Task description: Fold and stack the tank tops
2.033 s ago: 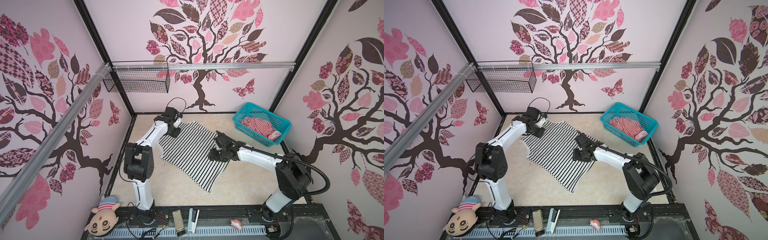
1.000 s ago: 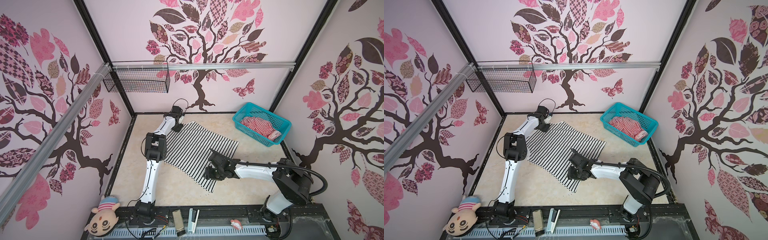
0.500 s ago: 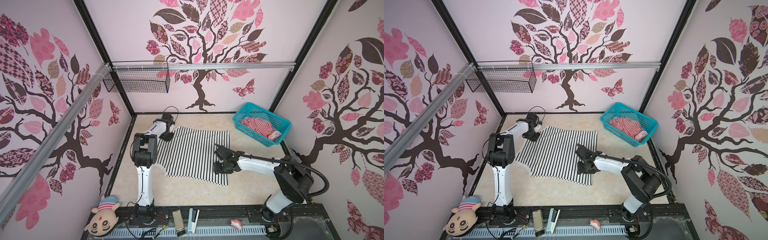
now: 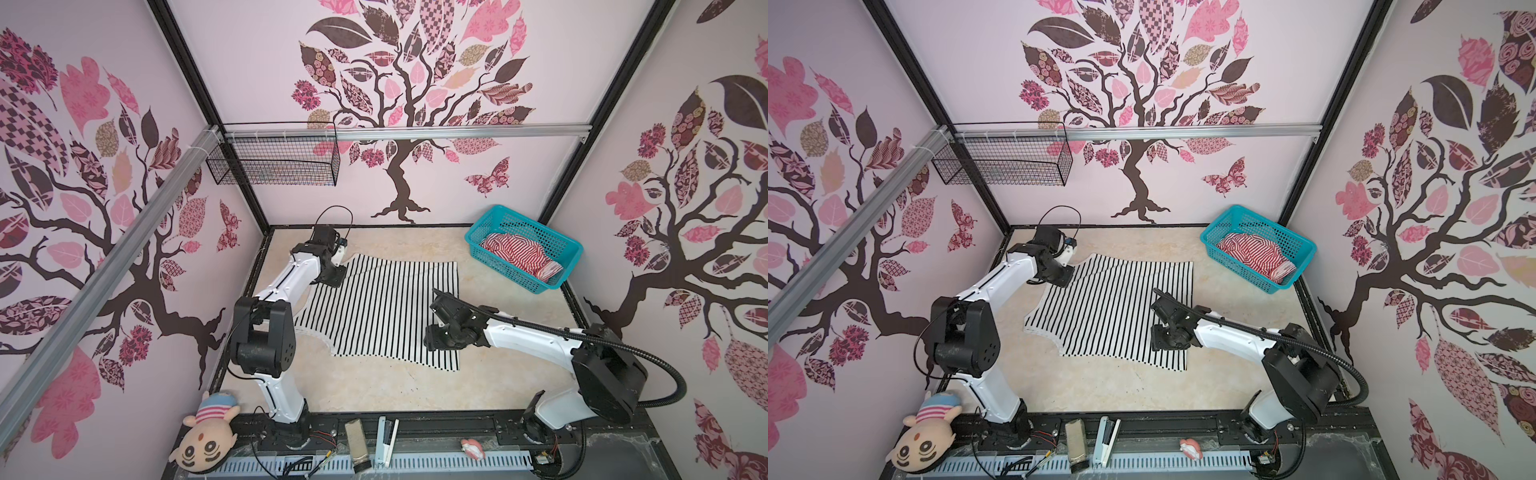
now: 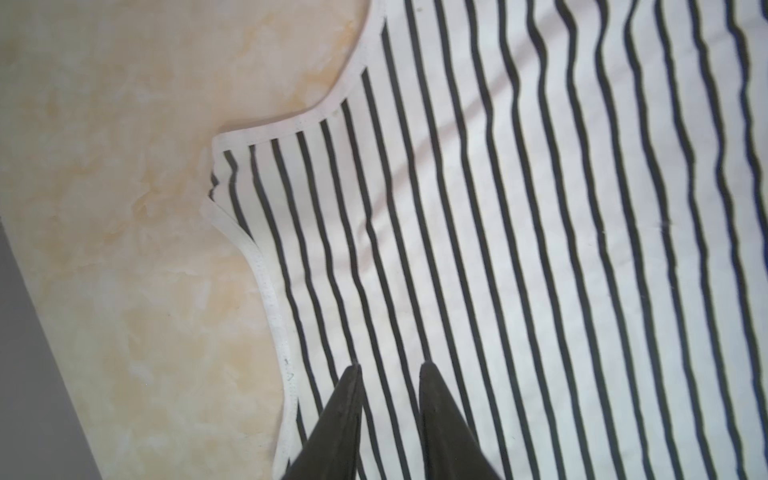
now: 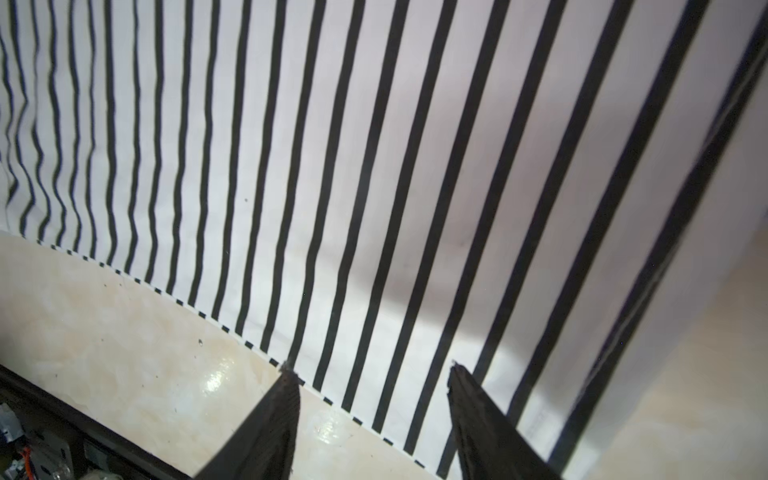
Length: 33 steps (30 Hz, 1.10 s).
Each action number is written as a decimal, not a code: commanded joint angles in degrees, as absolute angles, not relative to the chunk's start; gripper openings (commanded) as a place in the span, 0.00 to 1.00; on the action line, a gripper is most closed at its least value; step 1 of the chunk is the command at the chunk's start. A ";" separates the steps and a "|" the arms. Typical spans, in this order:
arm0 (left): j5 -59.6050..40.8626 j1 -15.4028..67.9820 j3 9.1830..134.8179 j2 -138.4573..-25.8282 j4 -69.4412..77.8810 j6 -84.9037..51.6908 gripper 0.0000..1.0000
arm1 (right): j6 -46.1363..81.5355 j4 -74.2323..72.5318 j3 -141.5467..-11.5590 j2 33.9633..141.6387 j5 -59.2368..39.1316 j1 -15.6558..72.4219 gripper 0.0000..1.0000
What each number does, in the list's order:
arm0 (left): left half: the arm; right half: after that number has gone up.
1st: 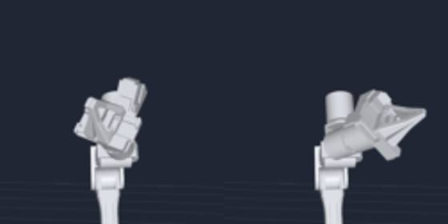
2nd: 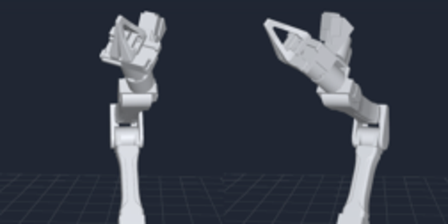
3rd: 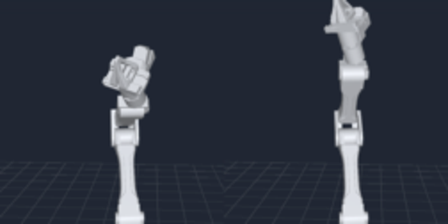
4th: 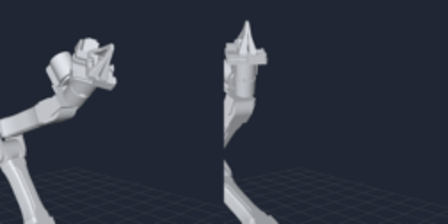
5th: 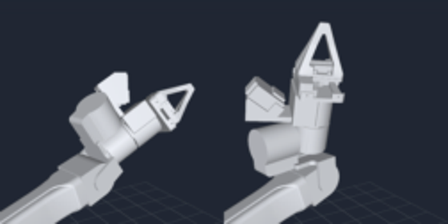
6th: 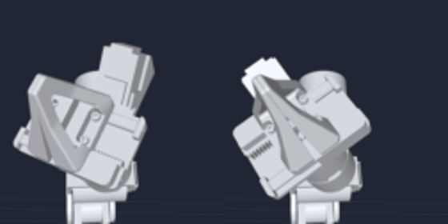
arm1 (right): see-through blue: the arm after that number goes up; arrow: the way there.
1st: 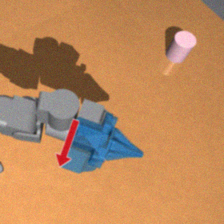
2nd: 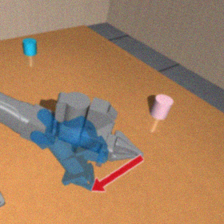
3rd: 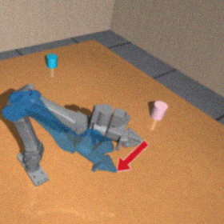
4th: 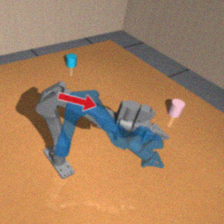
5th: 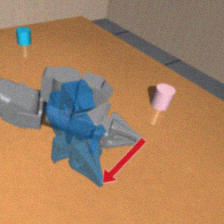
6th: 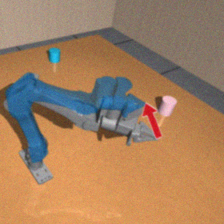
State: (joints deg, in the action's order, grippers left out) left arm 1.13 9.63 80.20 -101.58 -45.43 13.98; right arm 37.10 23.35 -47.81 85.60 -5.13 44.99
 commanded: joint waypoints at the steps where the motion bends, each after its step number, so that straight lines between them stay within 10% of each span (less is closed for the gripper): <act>1: -0.02 11.67 73.37 -100.15 -45.29 14.39 0.28 | 39.67 20.62 -45.31 85.15 -7.47 45.57 0.60; 24: -0.34 15.86 49.70 -83.82 -47.81 18.50 0.28 | 32.53 30.73 -50.51 85.86 2.89 42.26 0.62; 33: -2.45 17.16 46.84 -68.36 -48.42 20.63 0.36 | 41.44 35.15 -43.87 70.11 3.20 42.19 0.81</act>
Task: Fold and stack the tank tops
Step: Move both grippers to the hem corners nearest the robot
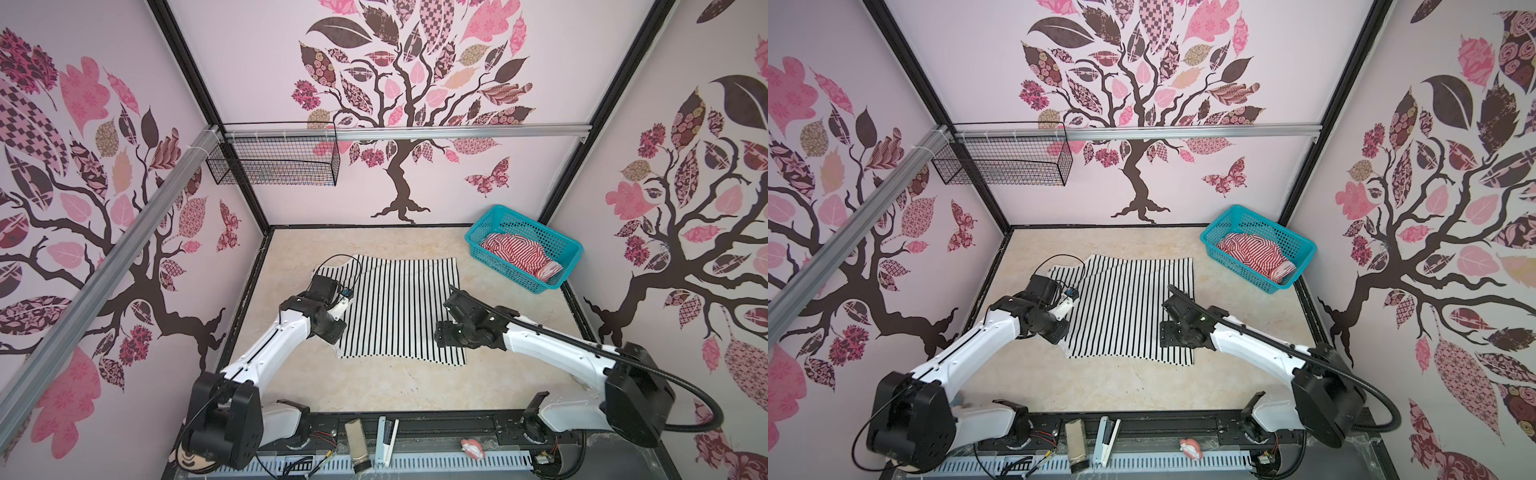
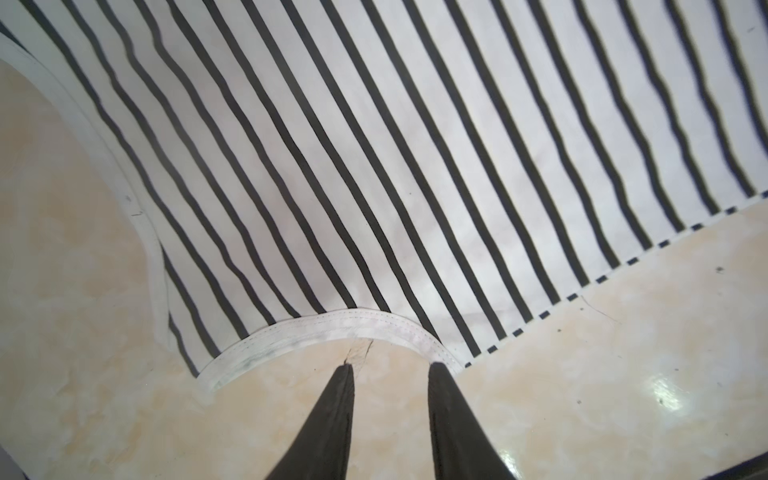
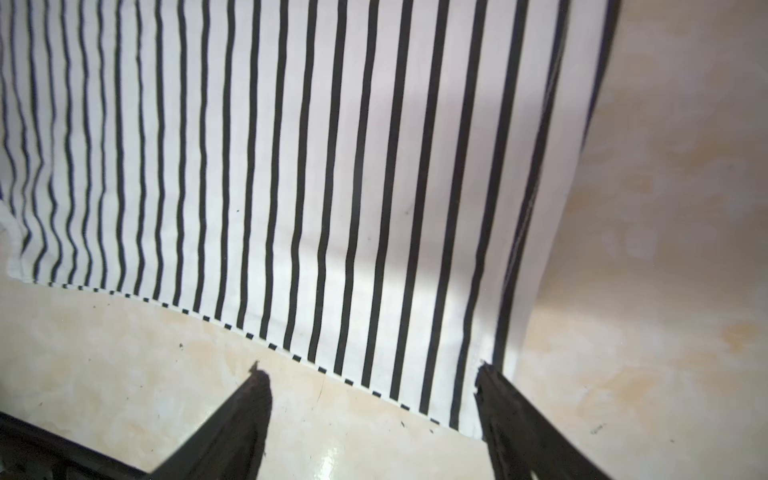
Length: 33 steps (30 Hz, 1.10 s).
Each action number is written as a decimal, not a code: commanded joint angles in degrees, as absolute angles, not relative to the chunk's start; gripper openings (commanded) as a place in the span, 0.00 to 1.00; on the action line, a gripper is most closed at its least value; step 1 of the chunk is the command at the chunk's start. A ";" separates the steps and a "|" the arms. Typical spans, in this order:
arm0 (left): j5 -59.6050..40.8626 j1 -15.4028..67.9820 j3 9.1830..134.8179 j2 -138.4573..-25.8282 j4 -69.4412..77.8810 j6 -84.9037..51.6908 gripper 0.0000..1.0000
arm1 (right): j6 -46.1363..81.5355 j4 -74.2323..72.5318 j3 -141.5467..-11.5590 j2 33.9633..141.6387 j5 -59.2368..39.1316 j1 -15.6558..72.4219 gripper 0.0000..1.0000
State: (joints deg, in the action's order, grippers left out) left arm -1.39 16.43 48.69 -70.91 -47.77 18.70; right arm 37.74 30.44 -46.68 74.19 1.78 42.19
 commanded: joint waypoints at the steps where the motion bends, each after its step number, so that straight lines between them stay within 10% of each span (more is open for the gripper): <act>1: -2.48 17.38 46.45 -67.60 -48.60 21.34 0.36 | 42.07 35.20 -42.72 68.75 3.18 42.19 0.81; 14: 10.21 32.86 35.96 -65.50 -40.32 25.70 0.41 | 47.28 30.18 -31.89 62.70 2.01 41.70 0.68; 33: 10.72 33.18 33.20 -66.26 -38.20 28.89 0.46 | 48.14 24.85 -29.14 67.90 0.70 41.35 0.45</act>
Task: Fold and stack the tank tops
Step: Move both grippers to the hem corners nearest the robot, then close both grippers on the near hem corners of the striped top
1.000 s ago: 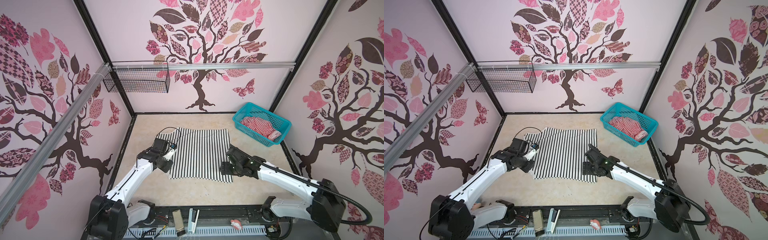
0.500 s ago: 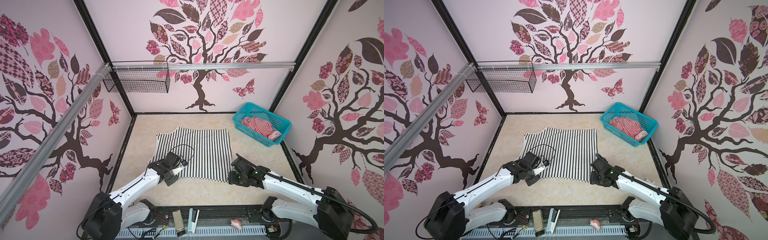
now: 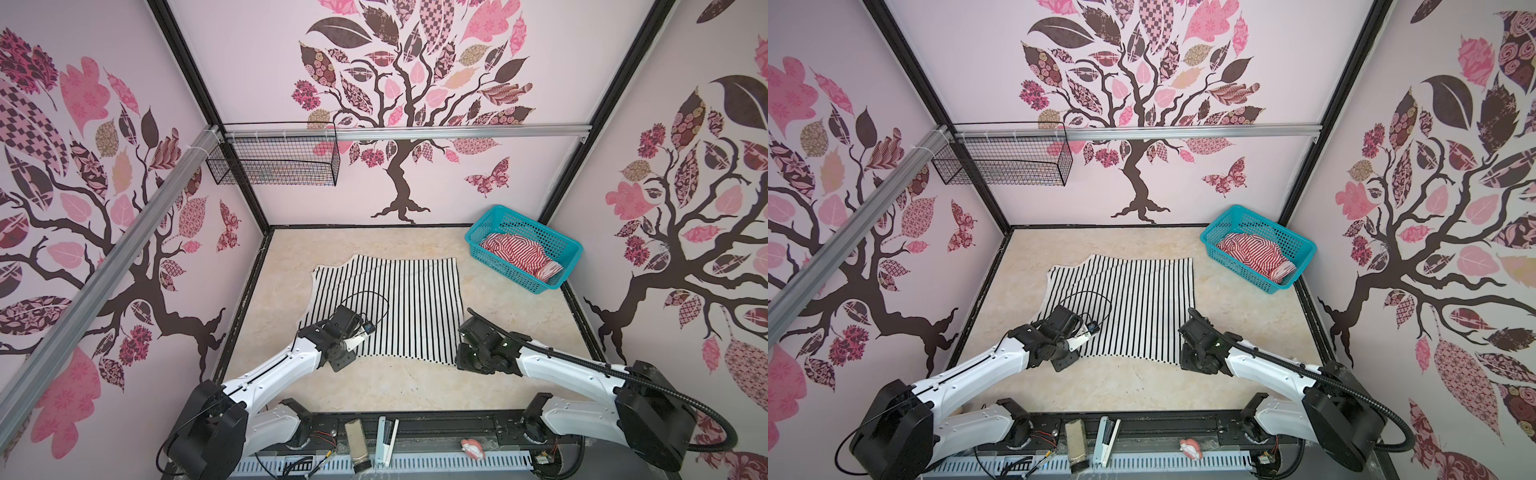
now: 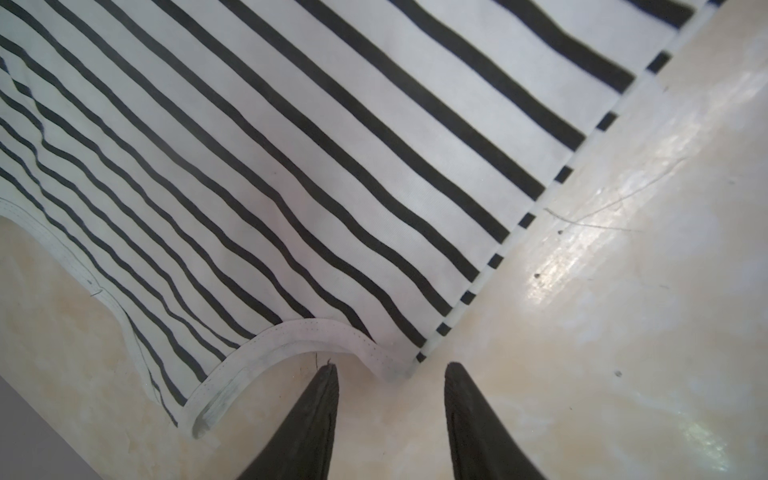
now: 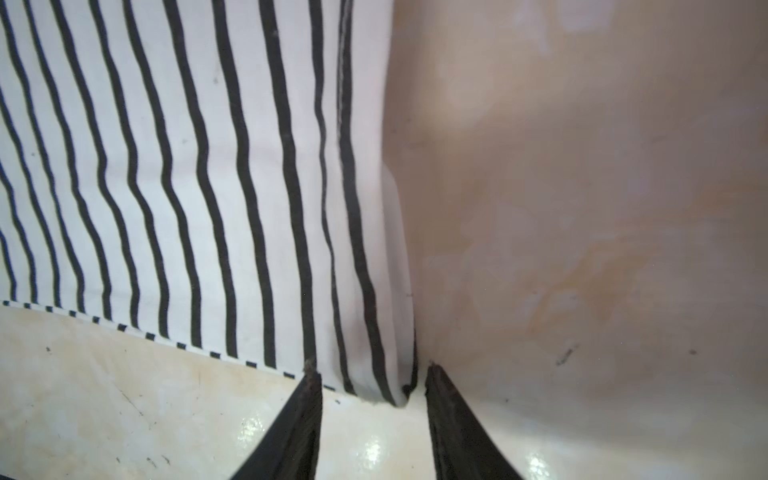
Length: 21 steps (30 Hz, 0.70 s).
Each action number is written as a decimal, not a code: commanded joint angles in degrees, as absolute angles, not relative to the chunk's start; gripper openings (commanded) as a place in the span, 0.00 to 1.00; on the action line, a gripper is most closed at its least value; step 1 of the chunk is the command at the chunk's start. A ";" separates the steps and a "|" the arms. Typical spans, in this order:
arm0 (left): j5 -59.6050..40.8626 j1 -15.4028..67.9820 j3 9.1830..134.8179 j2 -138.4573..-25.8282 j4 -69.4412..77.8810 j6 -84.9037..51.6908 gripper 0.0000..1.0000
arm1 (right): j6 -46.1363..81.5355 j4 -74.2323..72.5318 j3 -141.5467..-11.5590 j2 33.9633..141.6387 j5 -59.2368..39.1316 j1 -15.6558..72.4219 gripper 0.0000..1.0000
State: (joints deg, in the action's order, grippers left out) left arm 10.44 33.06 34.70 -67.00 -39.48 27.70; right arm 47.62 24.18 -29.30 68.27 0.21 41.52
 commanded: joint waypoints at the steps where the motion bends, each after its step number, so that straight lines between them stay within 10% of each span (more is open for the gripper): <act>1: 11.00 33.15 32.90 -66.56 -37.75 29.27 0.46 | 48.16 24.95 -29.09 67.69 0.79 41.34 0.46; 21: 8.72 33.13 31.54 -71.03 -35.92 30.86 0.41 | 47.86 29.27 -29.01 63.72 2.11 39.74 0.41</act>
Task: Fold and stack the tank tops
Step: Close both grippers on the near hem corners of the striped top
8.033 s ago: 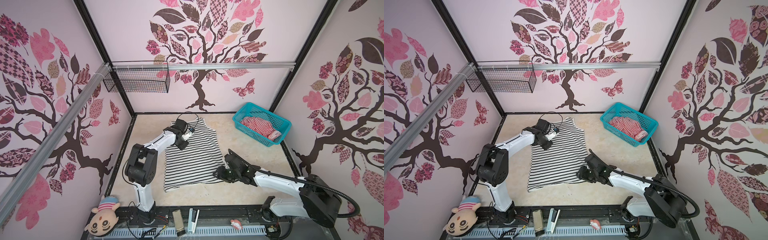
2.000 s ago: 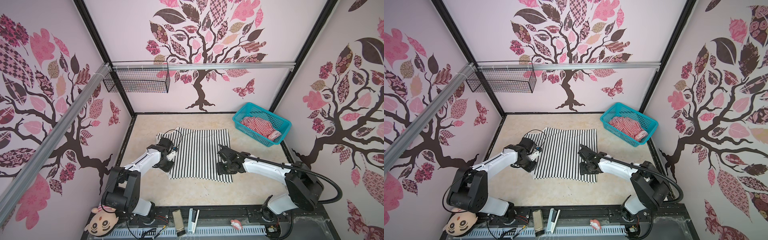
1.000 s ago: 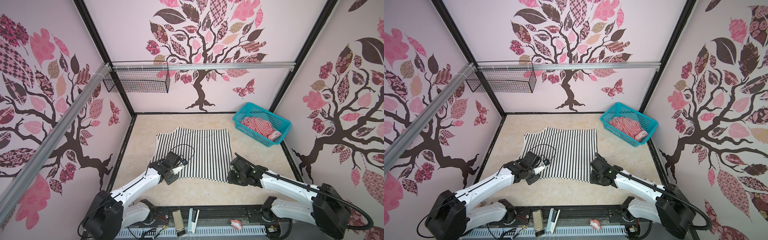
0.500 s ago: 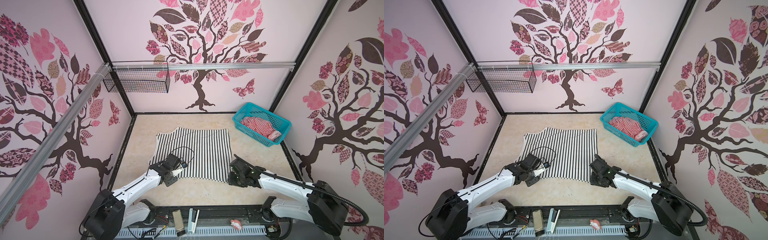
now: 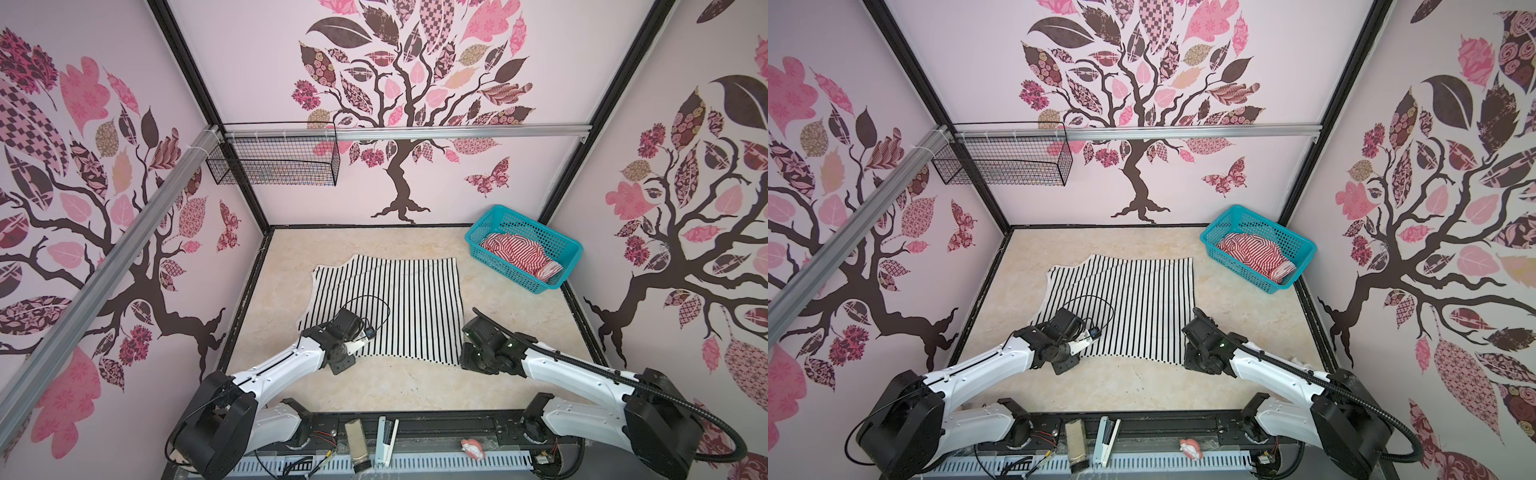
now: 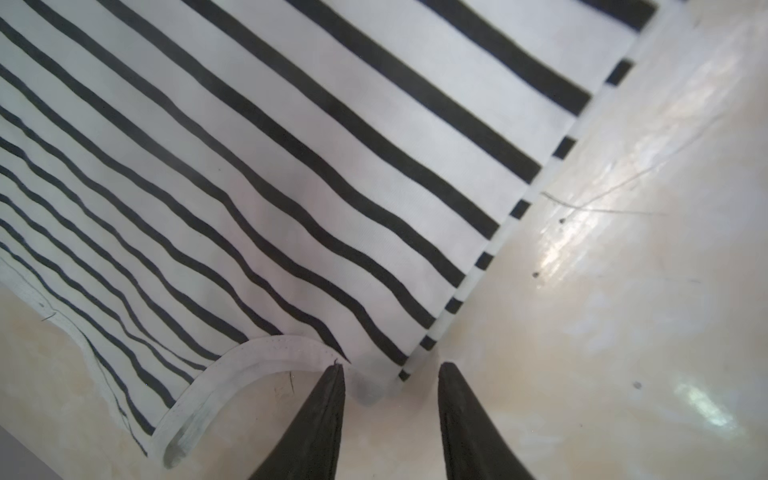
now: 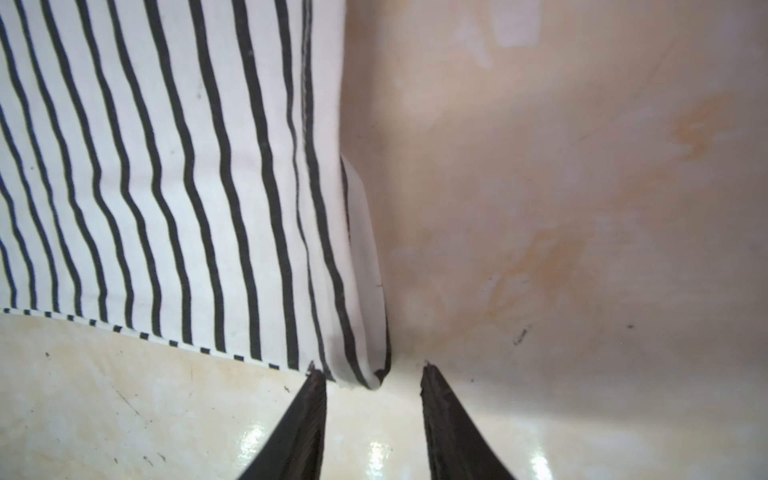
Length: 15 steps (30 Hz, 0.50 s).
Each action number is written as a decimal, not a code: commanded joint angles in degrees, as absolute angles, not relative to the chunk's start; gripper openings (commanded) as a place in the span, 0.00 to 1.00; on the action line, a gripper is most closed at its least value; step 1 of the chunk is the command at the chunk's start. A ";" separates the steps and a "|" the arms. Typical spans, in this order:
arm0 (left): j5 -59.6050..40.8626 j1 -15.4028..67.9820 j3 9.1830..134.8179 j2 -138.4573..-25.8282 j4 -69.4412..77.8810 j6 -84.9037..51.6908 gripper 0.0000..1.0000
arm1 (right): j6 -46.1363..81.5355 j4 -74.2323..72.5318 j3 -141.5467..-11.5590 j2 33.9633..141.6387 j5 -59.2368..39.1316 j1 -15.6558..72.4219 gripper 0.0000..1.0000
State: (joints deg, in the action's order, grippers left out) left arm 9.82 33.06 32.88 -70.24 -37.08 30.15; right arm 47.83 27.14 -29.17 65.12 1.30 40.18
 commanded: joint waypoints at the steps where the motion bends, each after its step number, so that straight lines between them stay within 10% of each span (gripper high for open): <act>1: 8.83 33.13 31.62 -71.48 -35.82 30.83 0.41 | 47.82 29.34 -28.85 63.64 2.00 39.64 0.41; 15: 8.30 33.07 32.61 -73.04 -36.82 30.75 0.18 | 47.99 22.08 -25.77 65.34 -3.15 38.36 0.43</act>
State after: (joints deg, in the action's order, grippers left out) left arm 9.78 33.04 32.88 -72.31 -36.62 31.00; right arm 47.79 24.16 -26.33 64.53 -1.08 38.70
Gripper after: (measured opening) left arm 0.181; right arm 0.426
